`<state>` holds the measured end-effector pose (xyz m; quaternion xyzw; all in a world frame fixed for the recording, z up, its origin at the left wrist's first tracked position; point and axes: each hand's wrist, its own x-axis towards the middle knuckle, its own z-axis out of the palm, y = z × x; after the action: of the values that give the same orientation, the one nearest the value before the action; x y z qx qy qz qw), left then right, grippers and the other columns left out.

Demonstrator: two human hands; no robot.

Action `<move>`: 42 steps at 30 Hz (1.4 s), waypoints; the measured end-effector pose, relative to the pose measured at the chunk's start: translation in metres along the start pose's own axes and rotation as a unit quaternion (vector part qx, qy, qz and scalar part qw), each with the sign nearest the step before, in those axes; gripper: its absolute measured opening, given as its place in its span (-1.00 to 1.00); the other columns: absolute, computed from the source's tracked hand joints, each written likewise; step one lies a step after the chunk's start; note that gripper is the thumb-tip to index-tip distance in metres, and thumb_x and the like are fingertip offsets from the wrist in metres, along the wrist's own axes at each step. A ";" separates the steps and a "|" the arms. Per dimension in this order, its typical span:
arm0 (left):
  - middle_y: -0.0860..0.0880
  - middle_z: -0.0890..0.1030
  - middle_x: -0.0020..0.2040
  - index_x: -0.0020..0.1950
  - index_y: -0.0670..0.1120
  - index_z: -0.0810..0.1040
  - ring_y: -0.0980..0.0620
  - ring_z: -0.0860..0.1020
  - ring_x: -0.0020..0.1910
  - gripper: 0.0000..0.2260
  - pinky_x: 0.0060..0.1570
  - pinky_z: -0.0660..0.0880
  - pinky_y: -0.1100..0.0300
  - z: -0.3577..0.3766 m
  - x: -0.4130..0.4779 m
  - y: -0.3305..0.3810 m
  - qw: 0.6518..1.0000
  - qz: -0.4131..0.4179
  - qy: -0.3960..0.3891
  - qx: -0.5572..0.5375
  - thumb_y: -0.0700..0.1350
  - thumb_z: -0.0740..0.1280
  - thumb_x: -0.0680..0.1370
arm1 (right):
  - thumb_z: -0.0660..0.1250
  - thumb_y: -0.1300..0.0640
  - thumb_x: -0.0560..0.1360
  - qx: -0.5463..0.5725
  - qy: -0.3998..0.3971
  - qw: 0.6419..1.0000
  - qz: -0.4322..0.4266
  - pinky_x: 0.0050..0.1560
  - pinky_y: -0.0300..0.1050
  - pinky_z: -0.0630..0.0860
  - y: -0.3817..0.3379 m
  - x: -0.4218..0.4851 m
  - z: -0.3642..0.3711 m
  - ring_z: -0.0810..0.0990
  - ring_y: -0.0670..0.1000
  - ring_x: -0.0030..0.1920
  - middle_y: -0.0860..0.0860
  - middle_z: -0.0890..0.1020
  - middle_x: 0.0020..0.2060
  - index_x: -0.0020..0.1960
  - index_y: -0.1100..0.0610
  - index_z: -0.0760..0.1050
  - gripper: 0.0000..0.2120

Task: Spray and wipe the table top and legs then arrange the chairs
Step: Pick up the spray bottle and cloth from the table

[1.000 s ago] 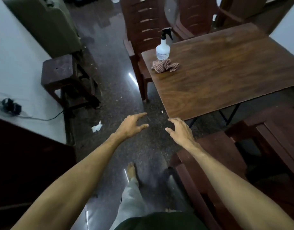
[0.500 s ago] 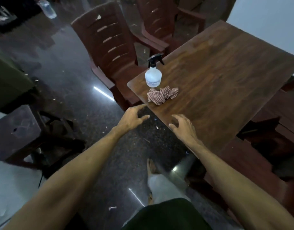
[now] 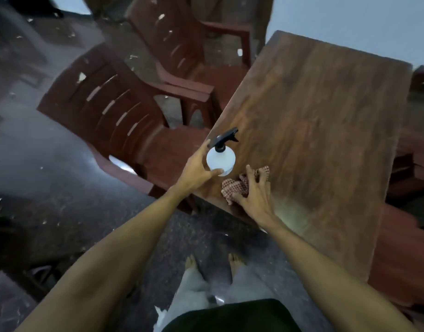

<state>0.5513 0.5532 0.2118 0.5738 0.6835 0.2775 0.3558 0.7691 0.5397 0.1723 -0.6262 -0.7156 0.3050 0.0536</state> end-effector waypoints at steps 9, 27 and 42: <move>-0.04 0.63 0.22 0.24 -0.03 0.60 -0.04 0.59 0.19 -0.72 0.19 0.56 -0.09 0.008 0.071 -0.024 0.979 0.065 -0.155 -0.112 -0.03 0.49 0.56 | 0.37 0.43 0.29 0.103 0.142 0.976 0.131 0.25 -0.04 0.48 -0.036 0.005 0.040 0.50 0.19 0.25 0.15 0.43 0.35 0.26 0.20 0.58 -0.46; 0.00 0.67 -0.03 0.06 -0.15 0.62 0.33 0.59 -0.08 -0.84 0.02 0.45 0.40 0.014 -0.049 0.016 0.873 0.280 -0.397 -0.050 -0.11 0.49 0.55 | 0.51 0.35 0.27 0.189 0.441 0.793 0.374 0.36 0.02 0.44 -0.103 -0.194 0.094 0.50 0.15 0.33 0.11 0.54 0.32 0.20 0.11 0.63 -0.49; 0.03 0.67 -0.04 0.11 -0.14 0.57 0.15 0.60 -0.09 -0.79 -0.09 0.42 0.50 -0.038 -0.243 -0.085 0.549 0.411 -0.727 0.037 -0.07 0.48 0.57 | 0.53 0.35 0.26 0.200 0.604 0.376 0.673 0.30 -0.17 0.43 -0.377 -0.325 0.298 0.55 0.07 0.24 0.05 0.56 0.23 0.21 0.14 0.62 -0.48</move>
<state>0.4923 0.3001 0.2086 0.8107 -0.1095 -0.1440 0.5569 0.3756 0.1166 0.2205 -0.8908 0.2457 -0.0841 0.3728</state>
